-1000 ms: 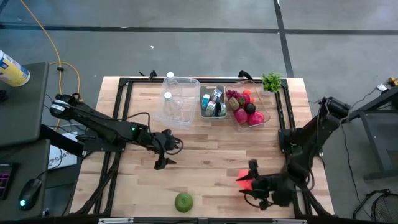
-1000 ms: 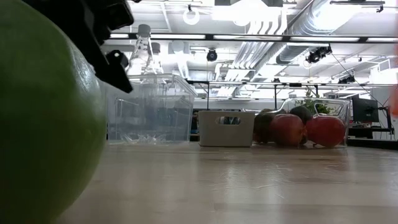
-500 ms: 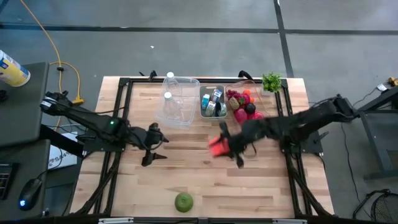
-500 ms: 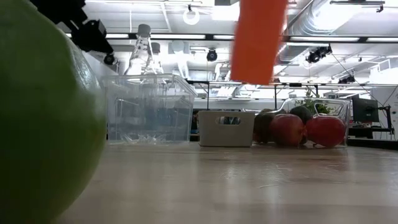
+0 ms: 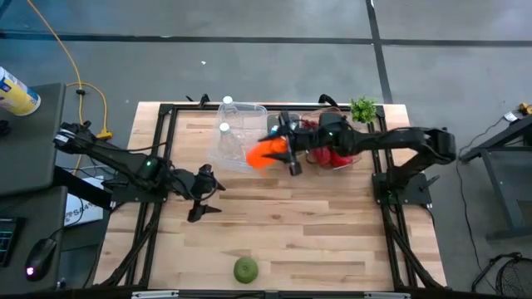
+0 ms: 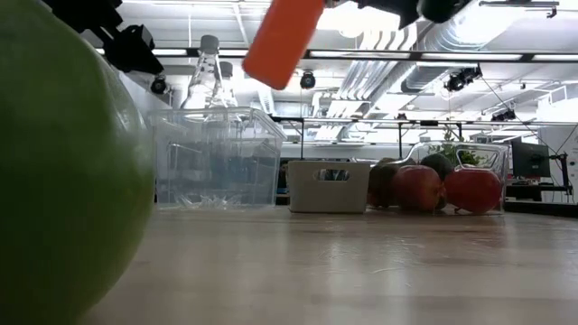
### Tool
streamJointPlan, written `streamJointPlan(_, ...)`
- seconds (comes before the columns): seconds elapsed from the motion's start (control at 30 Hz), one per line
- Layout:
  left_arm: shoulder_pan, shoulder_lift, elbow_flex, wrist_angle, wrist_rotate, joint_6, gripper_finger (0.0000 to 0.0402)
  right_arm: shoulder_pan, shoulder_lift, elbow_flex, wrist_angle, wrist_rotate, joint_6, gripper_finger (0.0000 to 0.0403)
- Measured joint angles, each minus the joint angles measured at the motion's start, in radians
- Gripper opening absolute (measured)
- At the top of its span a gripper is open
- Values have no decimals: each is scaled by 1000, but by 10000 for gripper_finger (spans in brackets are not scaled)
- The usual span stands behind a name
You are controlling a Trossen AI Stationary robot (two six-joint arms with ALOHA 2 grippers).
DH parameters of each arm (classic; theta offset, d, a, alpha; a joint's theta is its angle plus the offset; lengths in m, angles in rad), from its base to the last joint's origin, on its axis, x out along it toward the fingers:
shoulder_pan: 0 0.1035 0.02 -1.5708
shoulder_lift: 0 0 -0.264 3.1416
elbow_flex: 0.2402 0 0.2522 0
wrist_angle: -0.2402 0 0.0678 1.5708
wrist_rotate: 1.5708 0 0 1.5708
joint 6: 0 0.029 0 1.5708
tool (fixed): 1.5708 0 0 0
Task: Pick & Place Food Item
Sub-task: Put the orange water bottle into the left transparent bin, then put the green apple into the right transparent bin
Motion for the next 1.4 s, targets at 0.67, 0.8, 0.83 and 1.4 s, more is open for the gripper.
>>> streamJointPlan(0.67, -20, 0, 0, 23, 39, -43, 351, -150, 338, 361, -99, 174, 150, 128)
streamJointPlan(0.8, -20, 0, 0, 24, 39, -46, 351, -114, 299, 360, -135, 183, 147, 130)
streamJointPlan(0.83, -20, 0, 0, 23, 39, -51, 351, -102, 278, 360, -170, 177, 138, 132)
streamJointPlan(1.4, -9, 35, -3, 111, 16, -9, 351, 527, 136, 360, -659, 757, -19, 136)
